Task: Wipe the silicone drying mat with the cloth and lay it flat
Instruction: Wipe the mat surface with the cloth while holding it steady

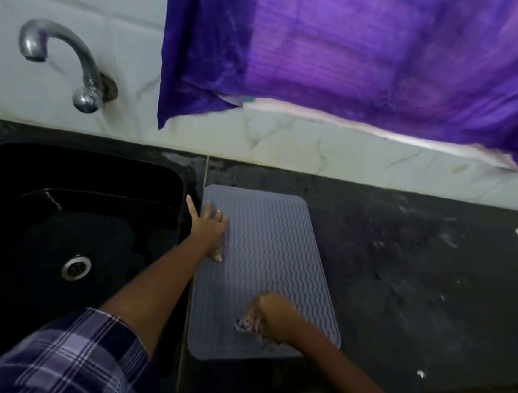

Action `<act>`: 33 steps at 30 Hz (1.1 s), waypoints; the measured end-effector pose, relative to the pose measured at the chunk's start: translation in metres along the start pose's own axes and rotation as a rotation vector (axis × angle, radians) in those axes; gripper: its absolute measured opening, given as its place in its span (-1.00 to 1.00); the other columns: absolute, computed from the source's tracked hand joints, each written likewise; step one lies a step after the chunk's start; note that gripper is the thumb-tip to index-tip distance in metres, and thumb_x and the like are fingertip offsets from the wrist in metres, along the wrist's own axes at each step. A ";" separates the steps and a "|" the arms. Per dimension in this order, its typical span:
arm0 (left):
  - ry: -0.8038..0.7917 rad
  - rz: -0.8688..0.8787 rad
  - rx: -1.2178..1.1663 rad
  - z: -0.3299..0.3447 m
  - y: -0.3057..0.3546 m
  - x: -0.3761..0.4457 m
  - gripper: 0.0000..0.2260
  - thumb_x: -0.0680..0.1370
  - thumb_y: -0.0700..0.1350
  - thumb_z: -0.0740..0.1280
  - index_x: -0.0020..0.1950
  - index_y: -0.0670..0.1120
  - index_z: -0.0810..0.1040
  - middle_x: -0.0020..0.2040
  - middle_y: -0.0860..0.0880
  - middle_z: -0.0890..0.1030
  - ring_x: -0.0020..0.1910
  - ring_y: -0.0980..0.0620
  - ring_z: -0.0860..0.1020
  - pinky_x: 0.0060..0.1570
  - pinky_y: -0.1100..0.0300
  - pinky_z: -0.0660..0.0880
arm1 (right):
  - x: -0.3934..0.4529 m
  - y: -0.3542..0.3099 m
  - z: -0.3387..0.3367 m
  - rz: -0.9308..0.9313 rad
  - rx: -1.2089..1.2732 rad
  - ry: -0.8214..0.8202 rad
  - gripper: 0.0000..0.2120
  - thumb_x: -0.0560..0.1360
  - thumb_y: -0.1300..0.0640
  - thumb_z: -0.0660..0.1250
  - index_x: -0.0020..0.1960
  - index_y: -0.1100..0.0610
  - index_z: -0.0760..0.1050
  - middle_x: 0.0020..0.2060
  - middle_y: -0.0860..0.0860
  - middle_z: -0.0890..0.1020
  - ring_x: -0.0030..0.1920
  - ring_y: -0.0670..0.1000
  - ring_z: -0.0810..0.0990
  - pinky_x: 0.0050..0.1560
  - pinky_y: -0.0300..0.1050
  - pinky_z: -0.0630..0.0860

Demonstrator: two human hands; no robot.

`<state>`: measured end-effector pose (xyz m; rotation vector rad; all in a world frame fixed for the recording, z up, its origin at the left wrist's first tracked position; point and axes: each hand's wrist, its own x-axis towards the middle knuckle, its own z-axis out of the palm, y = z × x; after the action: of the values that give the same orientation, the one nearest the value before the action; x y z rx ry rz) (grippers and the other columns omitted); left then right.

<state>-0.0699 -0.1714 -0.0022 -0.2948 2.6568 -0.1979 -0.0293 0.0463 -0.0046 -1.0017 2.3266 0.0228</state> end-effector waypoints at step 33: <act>-0.035 0.011 -0.146 -0.024 -0.020 0.079 0.03 0.24 0.43 0.40 0.58 0.07 0.09 0.59 -0.03 0.14 0.57 -0.26 -0.19 0.27 -0.59 -0.26 | 0.124 0.032 -0.096 0.094 -0.008 0.095 -0.74 0.52 0.15 0.31 0.19 0.14 0.53 0.18 0.12 0.58 0.21 0.14 0.54 0.26 0.02 0.46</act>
<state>-0.1462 -0.2075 -0.0104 -0.3265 2.6422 0.0046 -0.1668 -0.0355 0.0014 -0.9152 2.4601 0.0227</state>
